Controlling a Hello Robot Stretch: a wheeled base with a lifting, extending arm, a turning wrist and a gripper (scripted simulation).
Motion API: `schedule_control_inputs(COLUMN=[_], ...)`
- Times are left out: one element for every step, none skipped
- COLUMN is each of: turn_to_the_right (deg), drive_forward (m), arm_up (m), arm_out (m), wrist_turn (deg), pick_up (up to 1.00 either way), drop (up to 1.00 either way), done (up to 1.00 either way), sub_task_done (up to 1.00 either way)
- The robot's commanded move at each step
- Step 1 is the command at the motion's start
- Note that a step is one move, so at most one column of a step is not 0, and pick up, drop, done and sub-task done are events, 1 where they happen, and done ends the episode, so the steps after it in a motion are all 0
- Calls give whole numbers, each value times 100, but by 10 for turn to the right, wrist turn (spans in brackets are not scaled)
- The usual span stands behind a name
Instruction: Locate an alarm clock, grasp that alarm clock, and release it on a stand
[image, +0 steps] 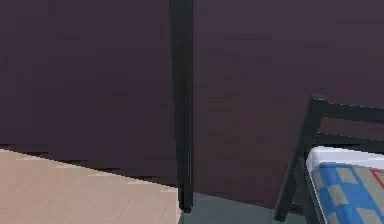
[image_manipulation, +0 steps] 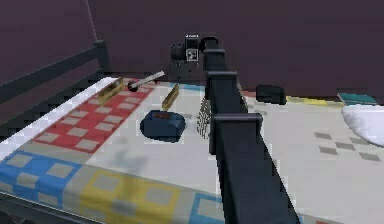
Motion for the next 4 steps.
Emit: schedule_control_inputs(turn_to_the_right=[0, 0, 0, 0], drive_forward=[0, 0, 0, 0], arm_up=[0, -28, 0, 10], arm_out=[0, 0, 0, 0], wrist_turn=[360, 0, 0, 0], pick_up=[0, 0, 100, 0], drop=[0, 0, 0, 0], done=[0, 0, 0, 0], sub_task_done=[0, 0, 0, 0])
